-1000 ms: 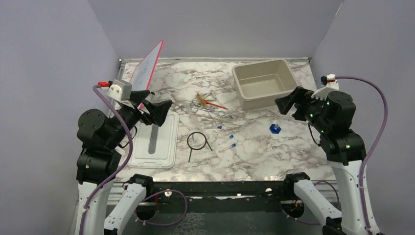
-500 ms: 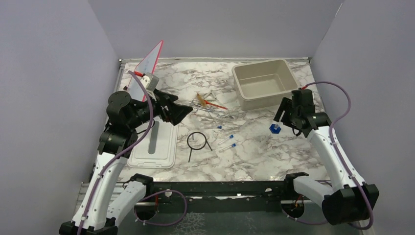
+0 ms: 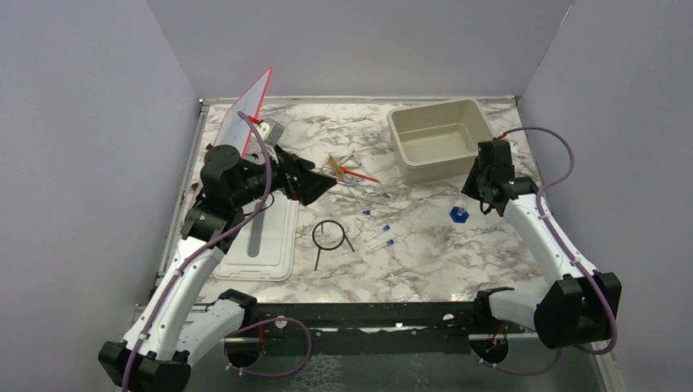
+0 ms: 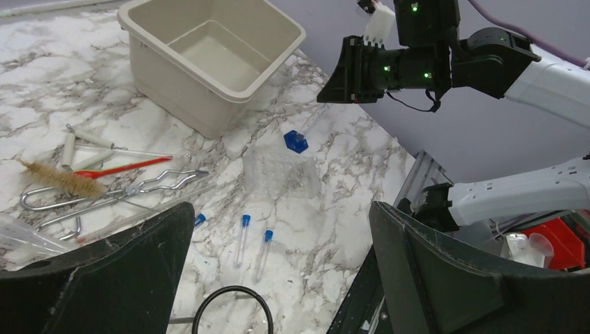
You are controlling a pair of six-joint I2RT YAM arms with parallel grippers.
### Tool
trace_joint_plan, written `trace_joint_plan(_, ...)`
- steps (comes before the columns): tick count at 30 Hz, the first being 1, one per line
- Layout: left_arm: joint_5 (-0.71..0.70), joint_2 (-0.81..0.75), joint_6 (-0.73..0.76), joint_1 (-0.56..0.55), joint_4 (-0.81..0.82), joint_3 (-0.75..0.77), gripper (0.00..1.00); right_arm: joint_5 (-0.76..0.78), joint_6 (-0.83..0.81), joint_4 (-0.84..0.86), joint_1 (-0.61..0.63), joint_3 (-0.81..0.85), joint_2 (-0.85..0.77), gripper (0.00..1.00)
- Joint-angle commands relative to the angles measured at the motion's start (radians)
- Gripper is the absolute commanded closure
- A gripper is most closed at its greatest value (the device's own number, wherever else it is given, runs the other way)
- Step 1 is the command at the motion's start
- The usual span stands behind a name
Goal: Organize the chemistry lab equipment
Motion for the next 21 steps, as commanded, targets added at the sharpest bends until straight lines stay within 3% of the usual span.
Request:
trace_joint_plan(1, -0.042, 0.038, -0.021, -0.041, 0.066, -0.023, 0.01, 0.021, -0.037, 0.063, 0.004, 0.01, 0.014, 0.69)
trace_joint_plan(3, -0.058, 0.06, -0.028, -0.065, 0.079, -0.03, 0.01, 0.0, -0.042, 0.052, 0.004, 0.022, 0.01, 0.74)
trace_joint_plan(10, -0.125, 0.181, -0.016, -0.195, 0.177, -0.023, 0.01, -0.136, -0.071, -0.029, 0.004, 0.148, -0.077, 0.75)
trace_joint_plan(17, -0.237, 0.353, 0.046, -0.343, 0.275, 0.049, 0.02, -0.398, -0.114, -0.088, 0.005, 0.227, -0.153, 0.75)
trace_joint_plan(21, -0.239, 0.454, 0.091, -0.408, 0.347, 0.083, 0.03, -0.662, -0.14, -0.063, 0.005, 0.223, -0.164, 0.75)
